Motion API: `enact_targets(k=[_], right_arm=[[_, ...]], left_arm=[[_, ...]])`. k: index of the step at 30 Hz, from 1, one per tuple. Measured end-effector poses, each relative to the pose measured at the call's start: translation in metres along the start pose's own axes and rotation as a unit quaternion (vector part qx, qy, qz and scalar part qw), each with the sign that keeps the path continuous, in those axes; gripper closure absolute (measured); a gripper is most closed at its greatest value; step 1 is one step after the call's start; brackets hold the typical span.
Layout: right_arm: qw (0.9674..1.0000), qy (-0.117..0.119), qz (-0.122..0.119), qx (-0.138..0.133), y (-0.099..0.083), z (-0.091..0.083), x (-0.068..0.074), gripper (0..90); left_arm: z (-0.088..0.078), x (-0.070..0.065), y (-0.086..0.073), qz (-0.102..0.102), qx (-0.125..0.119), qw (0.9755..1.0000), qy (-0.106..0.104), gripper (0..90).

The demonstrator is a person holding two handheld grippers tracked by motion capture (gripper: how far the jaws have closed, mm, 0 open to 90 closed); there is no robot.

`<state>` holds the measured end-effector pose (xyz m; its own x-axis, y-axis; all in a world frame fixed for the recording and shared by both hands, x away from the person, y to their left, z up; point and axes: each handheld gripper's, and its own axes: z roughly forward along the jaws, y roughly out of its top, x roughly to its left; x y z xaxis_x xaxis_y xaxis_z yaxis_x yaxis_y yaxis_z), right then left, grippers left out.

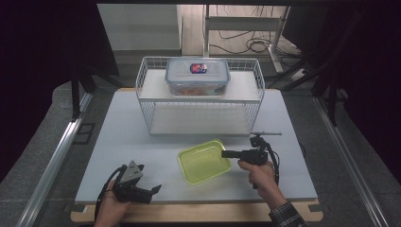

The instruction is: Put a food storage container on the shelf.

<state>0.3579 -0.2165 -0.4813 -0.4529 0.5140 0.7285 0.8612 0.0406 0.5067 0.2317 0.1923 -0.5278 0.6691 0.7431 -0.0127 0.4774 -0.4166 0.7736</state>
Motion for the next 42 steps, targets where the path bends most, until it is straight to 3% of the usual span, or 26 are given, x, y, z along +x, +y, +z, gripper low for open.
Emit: enact_targets(k=[13,22,42], right_arm=[[0.9991,0.004,-0.016,-0.038,0.023,-0.024,0.023,80.1],[0.9978,0.03,-0.015,-0.057,0.042,-0.037,0.042,80.2],[0.9913,0.029,-0.049,-0.119,0.099,-0.063,0.094,80.2]], left_arm=[[0.002,0.0,-0.001,-0.005,0.006,1.0,-0.005,3.9],[0.002,0.0,0.0,0.002,0.006,1.0,-0.005,3.9],[0.005,-0.001,-0.001,-0.003,0.013,0.9998,-0.014,3.0]])
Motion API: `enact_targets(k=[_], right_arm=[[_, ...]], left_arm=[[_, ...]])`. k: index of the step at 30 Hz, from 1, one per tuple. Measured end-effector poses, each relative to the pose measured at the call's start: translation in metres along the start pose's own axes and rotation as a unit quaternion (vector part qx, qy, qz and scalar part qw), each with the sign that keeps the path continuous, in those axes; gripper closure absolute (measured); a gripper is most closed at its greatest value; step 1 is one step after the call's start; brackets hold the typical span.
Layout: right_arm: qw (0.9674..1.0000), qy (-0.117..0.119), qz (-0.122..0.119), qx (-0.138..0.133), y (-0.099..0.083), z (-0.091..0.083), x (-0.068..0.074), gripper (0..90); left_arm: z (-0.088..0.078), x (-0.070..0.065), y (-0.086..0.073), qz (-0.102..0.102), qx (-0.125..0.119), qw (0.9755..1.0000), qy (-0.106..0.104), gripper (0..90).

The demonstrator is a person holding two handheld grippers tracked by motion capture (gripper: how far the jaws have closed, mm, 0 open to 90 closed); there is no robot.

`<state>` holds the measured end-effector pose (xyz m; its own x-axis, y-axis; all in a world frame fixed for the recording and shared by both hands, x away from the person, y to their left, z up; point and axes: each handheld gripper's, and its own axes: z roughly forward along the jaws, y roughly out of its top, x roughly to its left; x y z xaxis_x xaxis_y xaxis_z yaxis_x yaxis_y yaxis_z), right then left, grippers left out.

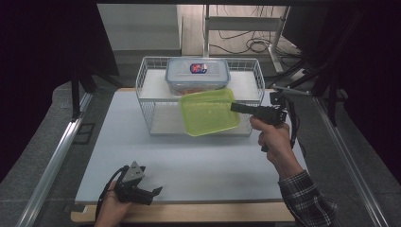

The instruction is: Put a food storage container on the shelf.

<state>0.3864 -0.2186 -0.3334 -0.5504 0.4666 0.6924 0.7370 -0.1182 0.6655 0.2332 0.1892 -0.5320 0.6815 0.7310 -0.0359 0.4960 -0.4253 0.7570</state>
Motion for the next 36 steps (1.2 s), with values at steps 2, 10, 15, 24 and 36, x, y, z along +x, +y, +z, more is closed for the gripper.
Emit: enact_targets(k=[2,10,15,24,36], right_arm=[[1.0,-0.001,-0.001,-0.004,0.006,0.0,0.004,80.2],[0.9997,-0.004,-0.01,-0.021,0.031,0.007,0.018,80.2],[0.9994,-0.009,-0.013,-0.031,0.045,0.015,0.025,80.2],[0.9984,-0.026,-0.016,-0.048,0.07,0.029,0.032,80.2],[0.9939,-0.074,-0.025,-0.077,0.1,0.048,0.037,80.2]], left_arm=[[0.0,0.0,0.0,0.001,0.001,1.0,0.0,3.0],[0.0,0.001,0.0,-0.001,0.001,1.0,-0.001,3.0],[-0.001,0.001,0.0,-0.001,0.0,1.0,-0.002,3.0],[-0.001,0.001,0.0,-0.004,-0.002,1.0,-0.003,3.0],[-0.001,0.001,0.0,-0.003,-0.003,1.0,-0.005,3.0]])
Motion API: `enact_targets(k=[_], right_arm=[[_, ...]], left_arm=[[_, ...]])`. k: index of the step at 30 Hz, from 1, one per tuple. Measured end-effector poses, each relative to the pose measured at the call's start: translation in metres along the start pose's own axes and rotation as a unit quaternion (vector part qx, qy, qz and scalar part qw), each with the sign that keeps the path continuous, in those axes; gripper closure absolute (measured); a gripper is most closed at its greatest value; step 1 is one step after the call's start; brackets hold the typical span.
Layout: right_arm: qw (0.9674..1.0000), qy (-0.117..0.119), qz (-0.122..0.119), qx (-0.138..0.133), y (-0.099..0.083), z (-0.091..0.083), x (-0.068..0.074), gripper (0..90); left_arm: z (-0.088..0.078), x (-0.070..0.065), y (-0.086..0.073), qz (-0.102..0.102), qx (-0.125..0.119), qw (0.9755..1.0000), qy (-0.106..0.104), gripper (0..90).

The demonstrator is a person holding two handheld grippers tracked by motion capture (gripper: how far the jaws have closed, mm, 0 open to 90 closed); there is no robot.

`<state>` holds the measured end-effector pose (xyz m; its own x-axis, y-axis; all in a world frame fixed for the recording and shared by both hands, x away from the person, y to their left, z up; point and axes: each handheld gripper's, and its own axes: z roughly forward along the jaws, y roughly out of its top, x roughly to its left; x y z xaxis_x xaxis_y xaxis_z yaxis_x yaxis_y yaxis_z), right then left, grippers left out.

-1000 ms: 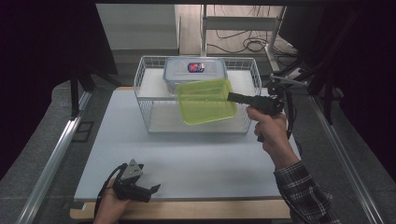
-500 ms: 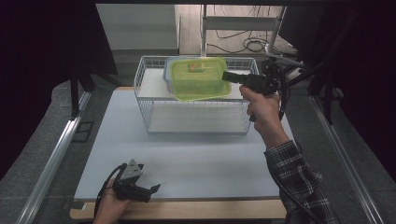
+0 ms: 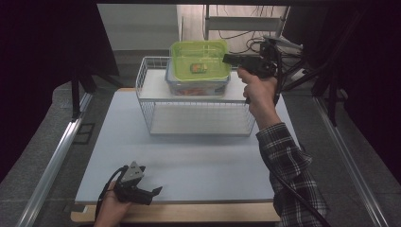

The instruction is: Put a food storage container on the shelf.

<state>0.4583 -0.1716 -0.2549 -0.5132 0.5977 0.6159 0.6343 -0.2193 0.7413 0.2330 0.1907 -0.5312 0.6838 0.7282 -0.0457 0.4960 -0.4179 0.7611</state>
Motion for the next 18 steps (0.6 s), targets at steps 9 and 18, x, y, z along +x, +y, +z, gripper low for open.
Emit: enact_targets(k=[9,18], right_arm=[[0.9994,-0.034,-0.006,-0.005,0.004,0.018,-0.002,80.2],[0.9987,-0.05,-0.009,0.0,0.001,0.027,-0.004,79.4]], left_arm=[[0.0,0.0,0.0,0.001,-0.001,1.0,-0.002,3.0],[0.0,0.0,0.0,0.002,0.0,1.0,-0.002,3.0]])
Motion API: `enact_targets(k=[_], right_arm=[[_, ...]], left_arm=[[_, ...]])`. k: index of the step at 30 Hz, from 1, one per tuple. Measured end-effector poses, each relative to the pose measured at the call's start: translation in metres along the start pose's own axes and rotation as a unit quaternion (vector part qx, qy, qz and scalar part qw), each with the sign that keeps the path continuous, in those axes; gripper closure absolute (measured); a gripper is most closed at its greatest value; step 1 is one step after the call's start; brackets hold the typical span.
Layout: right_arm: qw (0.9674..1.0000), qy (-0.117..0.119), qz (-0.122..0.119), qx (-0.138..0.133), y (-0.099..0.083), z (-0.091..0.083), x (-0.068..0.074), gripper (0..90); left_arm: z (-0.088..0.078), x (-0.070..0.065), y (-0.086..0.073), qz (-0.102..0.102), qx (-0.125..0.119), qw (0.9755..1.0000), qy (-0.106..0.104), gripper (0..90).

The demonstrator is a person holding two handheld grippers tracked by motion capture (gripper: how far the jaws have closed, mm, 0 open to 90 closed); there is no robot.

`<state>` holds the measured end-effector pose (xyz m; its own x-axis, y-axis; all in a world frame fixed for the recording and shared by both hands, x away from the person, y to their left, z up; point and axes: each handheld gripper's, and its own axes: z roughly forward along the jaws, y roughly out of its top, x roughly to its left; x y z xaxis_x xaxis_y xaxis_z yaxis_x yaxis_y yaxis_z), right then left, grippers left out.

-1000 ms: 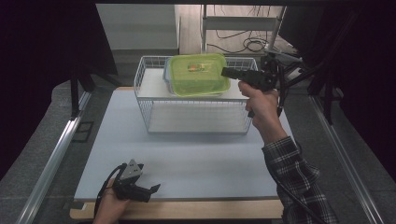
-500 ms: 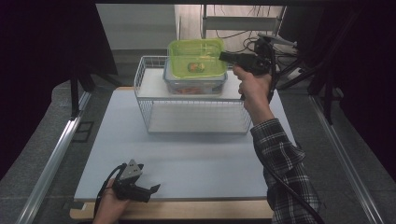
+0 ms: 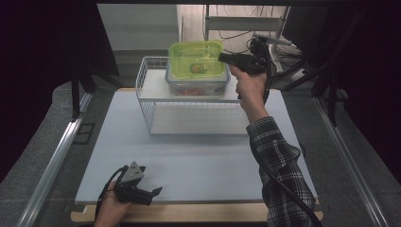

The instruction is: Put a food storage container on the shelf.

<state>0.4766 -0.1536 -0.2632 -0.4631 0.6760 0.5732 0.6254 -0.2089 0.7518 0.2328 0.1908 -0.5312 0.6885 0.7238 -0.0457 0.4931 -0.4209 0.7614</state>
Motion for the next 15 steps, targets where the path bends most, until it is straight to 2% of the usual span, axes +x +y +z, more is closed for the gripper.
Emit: enact_targets(k=[4,8,13,14,15], right_arm=[[0.9995,-0.023,-0.022,-0.001,0.0,0.0,0.005,77.0],[0.9972,-0.054,-0.051,0.005,-0.002,0.004,0.007,70.9],[0.9975,-0.052,-0.048,0.003,-0.002,0.008,0.005,68.4],[0.9973,-0.054,-0.05,0.004,-0.002,0.009,0.005,66.7],[0.9967,-0.061,-0.054,0.004,-0.002,0.01,0.005,60.5]], left_arm=[[0.0,0.0,0.0,0.002,0.0,1.0,0.0,3.0],[0.0,-0.001,0.0,0.002,0.001,1.0,0.0,3.0],[0.0,-0.001,0.0,0.002,0.001,1.0,0.0,3.0],[0.0,-0.001,0.0,0.002,0.001,1.0,0.0,3.0],[0.0,-0.001,0.0,0.002,0.001,1.0,0.0,3.0]])
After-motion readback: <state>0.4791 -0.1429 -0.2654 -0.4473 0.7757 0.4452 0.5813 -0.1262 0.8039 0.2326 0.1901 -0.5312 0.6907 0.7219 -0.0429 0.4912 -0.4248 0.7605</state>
